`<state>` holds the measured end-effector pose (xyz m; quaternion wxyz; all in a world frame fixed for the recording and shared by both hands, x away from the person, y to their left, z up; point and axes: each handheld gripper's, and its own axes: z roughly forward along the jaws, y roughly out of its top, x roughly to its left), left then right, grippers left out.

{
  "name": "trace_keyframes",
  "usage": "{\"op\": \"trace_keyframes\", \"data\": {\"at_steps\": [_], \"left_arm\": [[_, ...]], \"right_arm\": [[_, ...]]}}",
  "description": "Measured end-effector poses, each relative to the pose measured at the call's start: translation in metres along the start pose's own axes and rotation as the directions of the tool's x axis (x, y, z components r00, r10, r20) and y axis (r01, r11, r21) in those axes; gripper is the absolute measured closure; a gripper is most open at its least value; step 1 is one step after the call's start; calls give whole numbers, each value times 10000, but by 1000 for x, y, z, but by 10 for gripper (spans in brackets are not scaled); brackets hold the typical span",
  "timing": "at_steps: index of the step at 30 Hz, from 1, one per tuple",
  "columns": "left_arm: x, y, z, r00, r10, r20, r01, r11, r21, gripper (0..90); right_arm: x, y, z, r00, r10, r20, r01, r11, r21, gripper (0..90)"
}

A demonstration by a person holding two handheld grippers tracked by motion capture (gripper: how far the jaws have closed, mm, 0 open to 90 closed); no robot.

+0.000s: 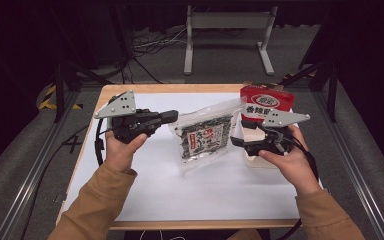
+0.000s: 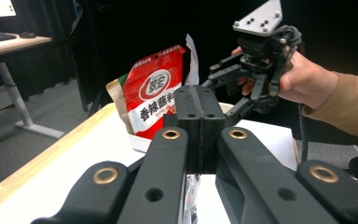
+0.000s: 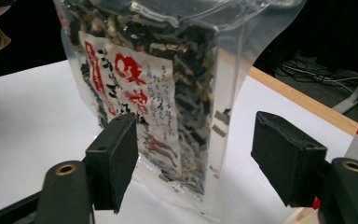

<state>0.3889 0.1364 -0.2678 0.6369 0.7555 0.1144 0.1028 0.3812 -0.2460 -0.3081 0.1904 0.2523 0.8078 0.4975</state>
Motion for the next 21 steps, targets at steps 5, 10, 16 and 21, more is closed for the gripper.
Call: {"op": "trace_keyframes", "data": {"at_steps": [5, 10, 16, 21], "left_arm": [[-2, 0, 1, 10000, 12, 93, -12, 10000, -21, 900], [-2, 0, 2, 9998, -58, 182, 60, 9999, -100, 900], [-3, 0, 2, 9997, -41, 233, 43, 9999, -98, 900], [-3, 0, 2, 9996, -57, 259, 60, 9999, -100, 900]], "right_arm": [[-9, 7, 4, 9999, 37, -169, -37, 10000, 40, 297], [-12, 13, 11, 9993, -107, -362, 112, 9998, 139, 290], [-14, 17, 19, 9978, -244, -615, 254, 9995, 168, 281], [-13, 20, 26, 9951, -326, -938, 337, 9994, 105, 280]]}}
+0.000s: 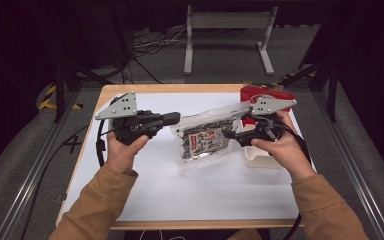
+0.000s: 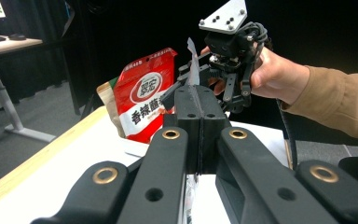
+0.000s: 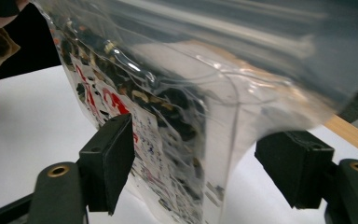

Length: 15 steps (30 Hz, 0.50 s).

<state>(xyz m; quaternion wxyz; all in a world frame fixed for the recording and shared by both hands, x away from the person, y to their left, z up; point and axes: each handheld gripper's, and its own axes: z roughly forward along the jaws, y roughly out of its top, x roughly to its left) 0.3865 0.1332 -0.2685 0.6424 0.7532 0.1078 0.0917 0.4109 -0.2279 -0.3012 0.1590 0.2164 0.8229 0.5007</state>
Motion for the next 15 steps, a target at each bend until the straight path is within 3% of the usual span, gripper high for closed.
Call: {"op": "trace_keyframes", "data": {"at_steps": [15], "left_arm": [[1, -1, 1, 9998, -183, 115, 184, 9997, -130, 900]], "right_arm": [[-1, 3, 18, 9963, -390, -762, 390, 9992, -10, 274]]}}
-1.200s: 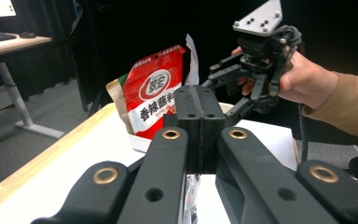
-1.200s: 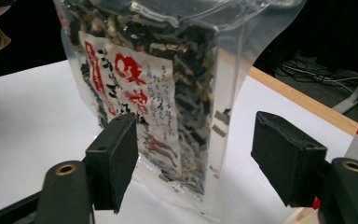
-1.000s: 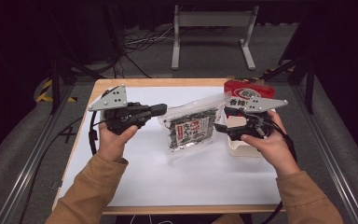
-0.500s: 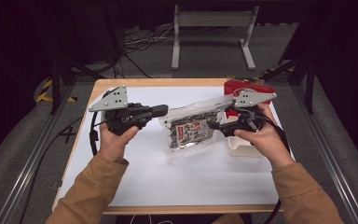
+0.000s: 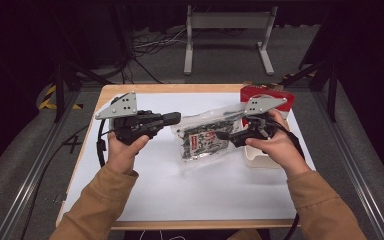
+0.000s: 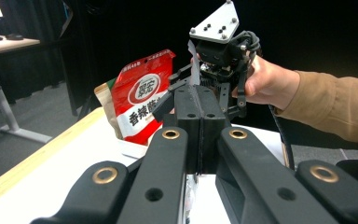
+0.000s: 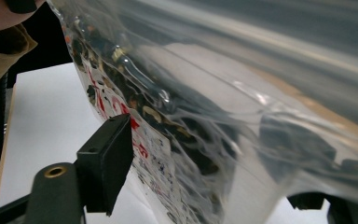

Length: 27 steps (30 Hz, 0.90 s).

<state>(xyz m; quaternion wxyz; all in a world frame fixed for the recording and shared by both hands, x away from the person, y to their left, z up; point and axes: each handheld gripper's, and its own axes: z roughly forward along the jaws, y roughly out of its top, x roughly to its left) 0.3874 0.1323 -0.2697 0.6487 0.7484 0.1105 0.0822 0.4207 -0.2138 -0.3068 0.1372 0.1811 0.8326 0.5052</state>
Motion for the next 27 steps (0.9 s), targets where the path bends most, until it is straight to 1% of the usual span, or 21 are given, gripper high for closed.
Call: {"op": "trace_keyframes", "data": {"at_steps": [2, 4, 5, 6, 7, 10, 14, 16, 18, 20, 21, 22, 24, 27], "left_arm": [[0, 0, 0, 10000, -47, 22, 47, 10000, -34, 900], [0, 0, 0, 10000, -20, -26, 20, 10000, -11, 900], [1, 0, -1, 10000, 10, -54, -11, 10000, -8, 900], [1, -1, -1, 10000, -37, -83, 37, 10000, -42, 900], [3, -1, -2, 9999, -113, -99, 113, 9999, -21, 900], [5, -3, -2, 9997, -221, -113, 221, 9997, -57, 900], [5, -3, -3, 9995, -230, -226, 228, 9997, -87, 900], [6, -2, -4, 9995, -228, -241, 225, 9997, -117, 900], [6, -2, -5, 9993, -270, -257, 266, 9995, -172, 900], [6, -2, -6, 9991, -305, -303, 299, 9993, -212, 900], [7, -2, -7, 9991, -267, -317, 261, 9994, -219, 900], [7, -2, -8, 9989, -319, -343, 311, 9992, -263, 900], [8, -2, -9, 9988, -345, -360, 335, 9990, -289, 900], [9, -2, -12, 9984, -360, -427, 346, 9989, -324, 900]], "right_arm": [[0, 1, 2, 9999, -76, -108, 76, 10000, 6, 282], [0, 1, 2, 9997, -117, -234, 120, 9999, 124, 338], [1, 2, 2, 9994, -199, -284, 205, 9995, 219, 385], [1, 2, 2, 9994, -199, -284, 205, 9995, 219, 385], [0, 2, 2, 9991, -265, -329, 276, 9991, 319, 422], [-1, 2, -1, 9973, -332, -658, 363, 9983, 459, 529], [0, 4, -5, 9922, -488, -1144, 555, 9968, 568, 631], [1, 4, -6, 9897, -623, -1286, 706, 9957, 604, 665], [2, 5, -7, 9874, -800, -1368, 888, 9943, 597, 675], [4, 5, -8, 9859, -863, -1436, 950, 9940, 545, 694], [4, 6, -8, 9843, -873, -1533, 963, 9940, 525, 705], [4, 6, -9, 9827, -884, -1630, 976, 9940, 499, 715], [7, 8, -10, 9806, -1057, -1651, 1138, 9927, 406, 725], [9, 10, -12, 9754, -1089, -1917, 1168, 9927, 303, 740]]}}
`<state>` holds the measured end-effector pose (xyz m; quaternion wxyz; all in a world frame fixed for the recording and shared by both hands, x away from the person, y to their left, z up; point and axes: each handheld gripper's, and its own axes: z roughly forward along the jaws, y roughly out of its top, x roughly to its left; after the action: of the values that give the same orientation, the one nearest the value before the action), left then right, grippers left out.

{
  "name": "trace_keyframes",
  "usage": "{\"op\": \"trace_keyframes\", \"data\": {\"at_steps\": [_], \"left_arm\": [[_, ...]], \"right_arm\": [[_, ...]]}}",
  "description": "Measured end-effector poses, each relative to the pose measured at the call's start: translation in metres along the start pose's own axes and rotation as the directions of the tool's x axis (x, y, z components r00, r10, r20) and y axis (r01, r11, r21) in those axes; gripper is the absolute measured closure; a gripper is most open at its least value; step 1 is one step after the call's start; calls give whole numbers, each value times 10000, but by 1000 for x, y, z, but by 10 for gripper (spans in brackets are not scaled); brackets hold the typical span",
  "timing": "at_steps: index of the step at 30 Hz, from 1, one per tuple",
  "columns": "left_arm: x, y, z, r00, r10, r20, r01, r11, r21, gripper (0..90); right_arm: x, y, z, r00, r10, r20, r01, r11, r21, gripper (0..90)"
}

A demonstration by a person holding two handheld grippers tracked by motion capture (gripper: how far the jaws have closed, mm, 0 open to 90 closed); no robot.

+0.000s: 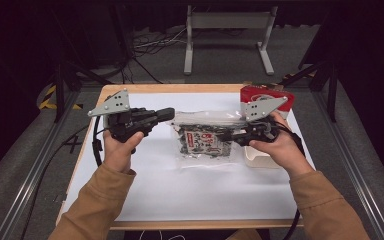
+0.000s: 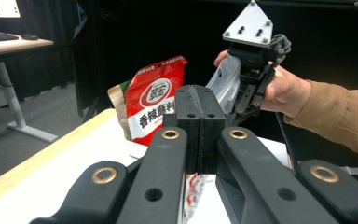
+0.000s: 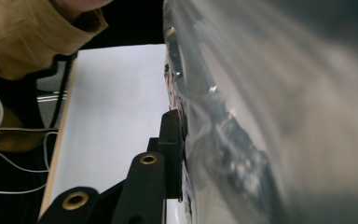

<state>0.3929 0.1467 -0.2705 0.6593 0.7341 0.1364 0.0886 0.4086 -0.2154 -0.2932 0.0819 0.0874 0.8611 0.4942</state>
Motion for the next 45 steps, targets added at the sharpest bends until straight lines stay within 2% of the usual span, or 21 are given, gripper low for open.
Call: {"op": "trace_keyframes", "data": {"at_steps": [2, 4, 9, 13, 15, 23, 27, 32, 33, 45], "left_arm": [[0, 0, -1, 10000, -78, -25, 78, 10000, -16, 879], [1, -1, -2, 9999, -105, 78, 105, 9999, 40, 807], [0, -1, -6, 10000, 28, 6, -28, 9994, 353, 684], [2, -4, -11, 9995, 0, -318, 22, 9976, 696, 550], [3, -8, -14, 9991, -10, -413, 46, 9962, 871, 513], [6, -19, -28, 9977, -71, -672, 159, 9911, 1322, 483], [7, -25, -31, 9961, -62, -881, 196, 9882, 1521, 466], [8, -33, -34, 9943, 31, -1064, 170, 9822, 1872, 448], [7, -35, -35, 9940, -61, -1090, 268, 9816, 1892, 445], [12, -51, -42, 9915, -171, -1288, 462, 9730, 2261, 406]], "right_arm": [[2, 1, -1, 9999, -26, -112, 25, 10000, -58, 747], [4, 3, -3, 9999, -75, -128, 74, 9999, -89, 750], [6, 5, -7, 9999, -47, -140, 46, 10000, -69, 751], [5, 6, -14, 9999, 42, -98, -45, 9996, -270, 751], [5, 7, -19, 10000, 65, -66, -68, 9992, -387, 751], [4, 13, -35, 9995, 299, 77, -295, 9985, -456, 751], [2, 18, -43, 9976, 698, -9, -697, 9957, -610, 751], [1, 23, -53, 9971, 720, 261, -692, 9929, -964, 752], [1, 25, -56, 9967, 758, 288, -726, 9924, -993, 752], [-2, 34, -76, 9934, 774, 848, -680, 9917, -1088, 752]]}}
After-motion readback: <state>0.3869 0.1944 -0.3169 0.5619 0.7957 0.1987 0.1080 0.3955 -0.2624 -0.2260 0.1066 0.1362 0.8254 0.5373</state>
